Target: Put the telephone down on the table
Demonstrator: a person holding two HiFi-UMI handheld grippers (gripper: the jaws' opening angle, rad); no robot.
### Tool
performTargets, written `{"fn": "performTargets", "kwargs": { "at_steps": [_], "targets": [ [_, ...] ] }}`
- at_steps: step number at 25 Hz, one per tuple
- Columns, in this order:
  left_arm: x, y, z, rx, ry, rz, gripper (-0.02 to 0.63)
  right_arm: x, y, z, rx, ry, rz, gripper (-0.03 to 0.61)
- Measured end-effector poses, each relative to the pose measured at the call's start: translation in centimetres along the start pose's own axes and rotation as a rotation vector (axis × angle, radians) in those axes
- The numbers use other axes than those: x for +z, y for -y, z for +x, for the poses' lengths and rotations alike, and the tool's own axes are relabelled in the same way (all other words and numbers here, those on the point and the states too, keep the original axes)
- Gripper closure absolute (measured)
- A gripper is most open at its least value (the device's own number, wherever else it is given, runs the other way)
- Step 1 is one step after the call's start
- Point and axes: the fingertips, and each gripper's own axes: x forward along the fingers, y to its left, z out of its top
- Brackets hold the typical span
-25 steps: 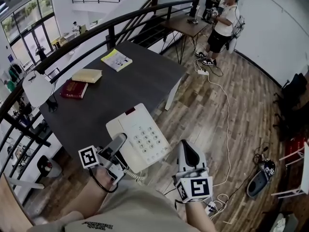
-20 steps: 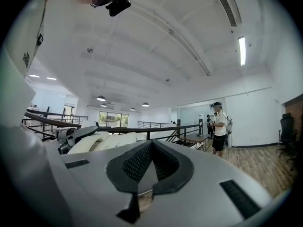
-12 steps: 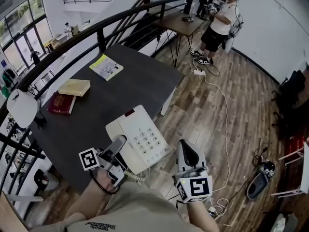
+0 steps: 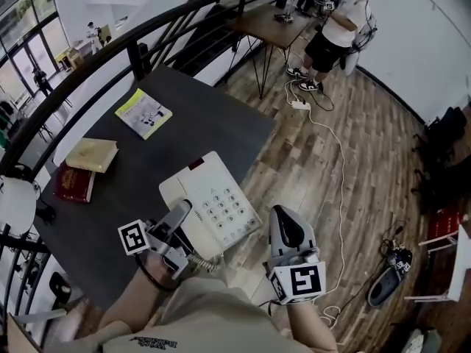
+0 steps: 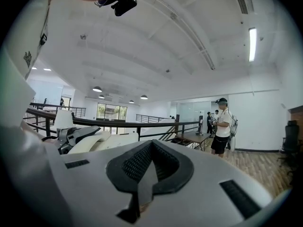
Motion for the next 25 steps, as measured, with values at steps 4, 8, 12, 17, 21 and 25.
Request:
{"fn": "performTargets", "kwargs": {
  "at_steps": [4, 8, 12, 17, 21, 25],
  "targets": [
    [3.6, -1.6, 4.2, -0.011, -0.018, -0.008, 0.179, 0.5, 2.7, 5.6, -0.007, -0.023, -0.002, 0.577],
    [6.7, -3.3, 7.8, -0.032, -0.028, -0.045, 0.179, 0.5, 4.3, 10.6, 0.010, -0.042, -0.014, 0.577],
    [8.5, -4.2, 10.4, -0.021, -0.030, -0.038, 0.179, 1.3, 5.7, 13.1, 0.014, -0.037, -0.016, 0.577],
    [9.4, -4.8, 13.3, 0.010, -0.003, -0.028, 0.179, 1.8, 8.7, 15.1, 0.023, -0.022, 0.010, 0.577],
    [9.2, -5.2, 14.4, 0.032, 0.035, -0.021, 0.179, 1.2, 10.1, 16.0, 0.052, -0.019, 0.017, 0.577],
    [9.2, -5.4, 14.8, 0.048, 0.062, -0.015, 0.179, 0.9, 10.6, 16.5, 0.083, -0.020, 0.022, 0.577]
  ]
}}
